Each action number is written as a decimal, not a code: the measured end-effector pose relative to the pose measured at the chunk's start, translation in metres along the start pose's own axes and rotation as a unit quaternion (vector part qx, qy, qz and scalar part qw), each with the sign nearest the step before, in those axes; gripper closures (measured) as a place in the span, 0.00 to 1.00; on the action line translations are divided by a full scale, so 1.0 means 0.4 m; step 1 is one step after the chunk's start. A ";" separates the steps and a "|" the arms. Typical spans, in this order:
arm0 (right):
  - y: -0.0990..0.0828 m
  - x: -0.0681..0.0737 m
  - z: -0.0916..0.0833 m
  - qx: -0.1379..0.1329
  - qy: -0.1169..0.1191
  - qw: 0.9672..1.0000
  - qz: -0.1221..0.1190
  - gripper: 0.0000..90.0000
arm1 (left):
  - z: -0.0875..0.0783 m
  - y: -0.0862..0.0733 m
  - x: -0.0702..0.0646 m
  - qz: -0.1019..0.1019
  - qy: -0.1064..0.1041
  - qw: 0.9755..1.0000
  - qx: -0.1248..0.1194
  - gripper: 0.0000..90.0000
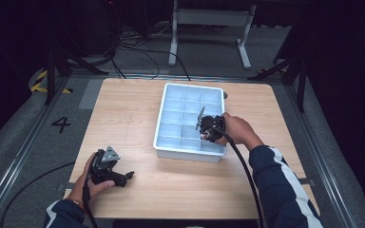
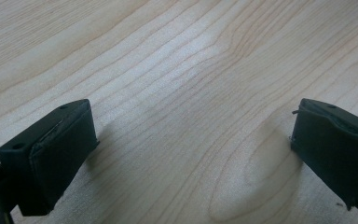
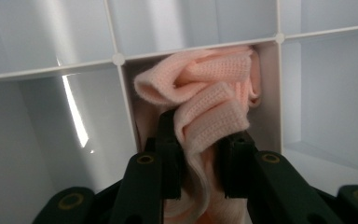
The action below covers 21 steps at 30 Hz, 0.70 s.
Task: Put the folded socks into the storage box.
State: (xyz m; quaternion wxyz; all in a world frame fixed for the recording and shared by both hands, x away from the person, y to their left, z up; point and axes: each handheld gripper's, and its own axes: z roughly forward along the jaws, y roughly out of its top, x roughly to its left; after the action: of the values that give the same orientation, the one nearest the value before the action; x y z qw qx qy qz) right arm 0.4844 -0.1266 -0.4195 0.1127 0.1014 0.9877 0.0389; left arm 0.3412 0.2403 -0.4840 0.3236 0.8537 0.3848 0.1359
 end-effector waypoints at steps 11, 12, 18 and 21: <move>0.004 -0.010 0.005 0.009 0.015 1.000 0.007 0.80 | 0.000 0.000 0.000 0.000 0.000 1.000 0.000 0.00; 0.004 -0.010 0.005 0.009 0.015 1.000 0.007 0.80 | 0.000 0.000 0.000 0.000 0.000 1.000 0.000 0.00; 0.001 -0.014 0.004 0.001 0.022 1.000 0.016 0.79 | 0.000 0.000 0.000 0.000 0.000 1.000 0.000 0.00; 0.001 -0.014 0.004 0.002 0.021 1.000 0.017 0.79 | 0.000 0.000 0.000 0.000 0.000 1.000 0.000 0.00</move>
State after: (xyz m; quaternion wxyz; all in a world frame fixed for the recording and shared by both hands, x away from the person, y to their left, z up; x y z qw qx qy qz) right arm 0.4900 -0.1272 -0.4200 0.0910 0.1175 0.9880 0.0411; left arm 0.3412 0.2403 -0.4840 0.3236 0.8537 0.3847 0.1360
